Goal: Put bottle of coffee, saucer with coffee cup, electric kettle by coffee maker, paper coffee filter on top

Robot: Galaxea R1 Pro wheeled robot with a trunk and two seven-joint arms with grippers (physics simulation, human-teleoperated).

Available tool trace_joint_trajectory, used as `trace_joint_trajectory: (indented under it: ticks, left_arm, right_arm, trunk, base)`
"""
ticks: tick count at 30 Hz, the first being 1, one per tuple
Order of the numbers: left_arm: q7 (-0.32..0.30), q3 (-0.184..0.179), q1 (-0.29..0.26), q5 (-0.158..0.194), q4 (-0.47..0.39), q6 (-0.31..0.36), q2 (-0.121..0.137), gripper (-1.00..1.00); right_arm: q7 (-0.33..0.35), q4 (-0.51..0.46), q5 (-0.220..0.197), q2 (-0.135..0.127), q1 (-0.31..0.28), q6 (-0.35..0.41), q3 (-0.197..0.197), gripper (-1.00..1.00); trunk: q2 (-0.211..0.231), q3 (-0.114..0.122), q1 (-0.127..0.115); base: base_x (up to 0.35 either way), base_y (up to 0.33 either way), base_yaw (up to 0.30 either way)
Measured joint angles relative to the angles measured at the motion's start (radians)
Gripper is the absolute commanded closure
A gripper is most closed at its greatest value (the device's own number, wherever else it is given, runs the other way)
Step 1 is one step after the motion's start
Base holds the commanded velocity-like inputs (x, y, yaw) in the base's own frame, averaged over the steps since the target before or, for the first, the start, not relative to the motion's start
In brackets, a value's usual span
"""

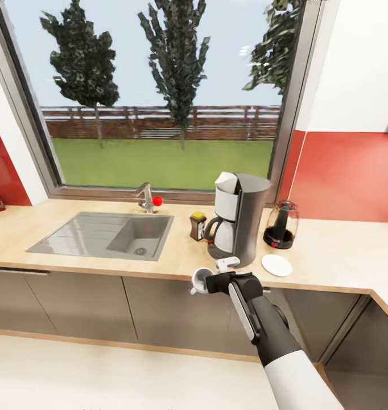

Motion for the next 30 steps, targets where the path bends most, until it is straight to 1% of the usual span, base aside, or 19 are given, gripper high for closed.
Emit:
trace_joint_trajectory:
  ticks: [4, 13, 16, 21, 30]
  left_arm:
    - [0.000, 0.000, 0.000, 0.000, 0.000, 0.000, 0.000, -1.00]
    - [0.000, 0.000, -0.001, 0.001, 0.000, 0.000, 0.000, -1.00]
    - [0.001, 0.000, -0.001, 0.001, 0.000, 0.000, 0.000, -1.00]
    - [0.000, 0.000, 0.000, 0.001, 0.001, 0.000, 0.000, -1.00]
    - [0.000, 0.000, 0.001, 0.001, 0.002, 0.000, 0.000, -1.00]
  right_arm:
    - [0.000, 0.000, 0.000, 0.000, 0.000, 0.000, 0.000, 1.00]
    - [0.000, 0.000, 0.000, 0.000, 0.000, 0.000, 0.000, 1.00]
    - [0.000, -0.001, 0.000, -0.001, 0.000, 0.000, -0.001, 1.00]
    - [0.000, -0.001, 0.000, 0.000, 0.000, 0.000, -0.003, 1.00]
    - [0.000, -0.001, 0.000, 0.000, 0.000, 0.000, -0.007, 1.00]
  trunk:
    - [0.000, 0.000, 0.000]
    - [0.000, 0.000, 0.000]
    - [0.000, 0.000, 0.000]
    - [0.000, 0.000, 0.000]
    - [0.000, 0.000, 0.000]
  base:
    - [-0.114, -0.243, -0.037]
    - [-0.096, -0.232, -0.262]
    - [-0.003, -0.186, -0.279]
    - [0.075, -0.040, -0.279]
    - [0.003, -0.001, -0.279]
